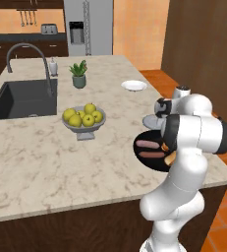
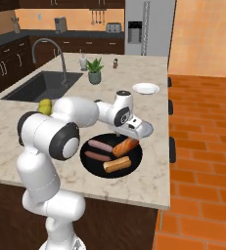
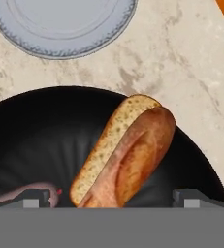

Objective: Place one bun and one sausage from the bowl on each plate.

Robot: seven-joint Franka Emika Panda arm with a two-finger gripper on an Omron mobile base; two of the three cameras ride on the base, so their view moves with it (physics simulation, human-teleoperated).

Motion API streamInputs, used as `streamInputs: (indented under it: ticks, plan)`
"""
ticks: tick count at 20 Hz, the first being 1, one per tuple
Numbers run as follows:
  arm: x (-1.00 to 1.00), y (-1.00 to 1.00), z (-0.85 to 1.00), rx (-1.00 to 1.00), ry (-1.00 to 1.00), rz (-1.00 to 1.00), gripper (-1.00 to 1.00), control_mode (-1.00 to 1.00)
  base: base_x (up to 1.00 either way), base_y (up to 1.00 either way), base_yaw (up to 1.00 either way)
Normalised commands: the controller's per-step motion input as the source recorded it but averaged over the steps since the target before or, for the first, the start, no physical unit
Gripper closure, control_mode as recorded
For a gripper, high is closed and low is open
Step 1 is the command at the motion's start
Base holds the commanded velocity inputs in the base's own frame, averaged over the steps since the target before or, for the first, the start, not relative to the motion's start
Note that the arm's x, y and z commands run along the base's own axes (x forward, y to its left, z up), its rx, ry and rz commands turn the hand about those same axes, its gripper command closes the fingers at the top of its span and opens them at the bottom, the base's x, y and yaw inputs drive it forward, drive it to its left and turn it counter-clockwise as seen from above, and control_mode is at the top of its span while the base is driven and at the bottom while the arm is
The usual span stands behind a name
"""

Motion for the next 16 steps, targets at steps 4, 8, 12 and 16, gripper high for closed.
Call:
streamInputs:
  ticks: [4, 8, 12, 16]
  plan:
    - [-0.10, -0.01, -0.25, 0.00, 0.01, -0.04, -1.00, -1.00, 0.00, 0.00, 0.00]
    - [-0.02, 0.00, -0.29, 0.00, 0.00, -0.07, -1.00, -1.00, 0.00, 0.00, 0.00]
    - [0.05, 0.00, -0.34, 0.00, 0.00, -0.07, -1.00, -1.00, 0.00, 0.00, 0.00]
    - [0.22, 0.00, -0.20, 0.00, 0.00, -0.01, -1.00, -1.00, 0.00, 0.00, 0.00]
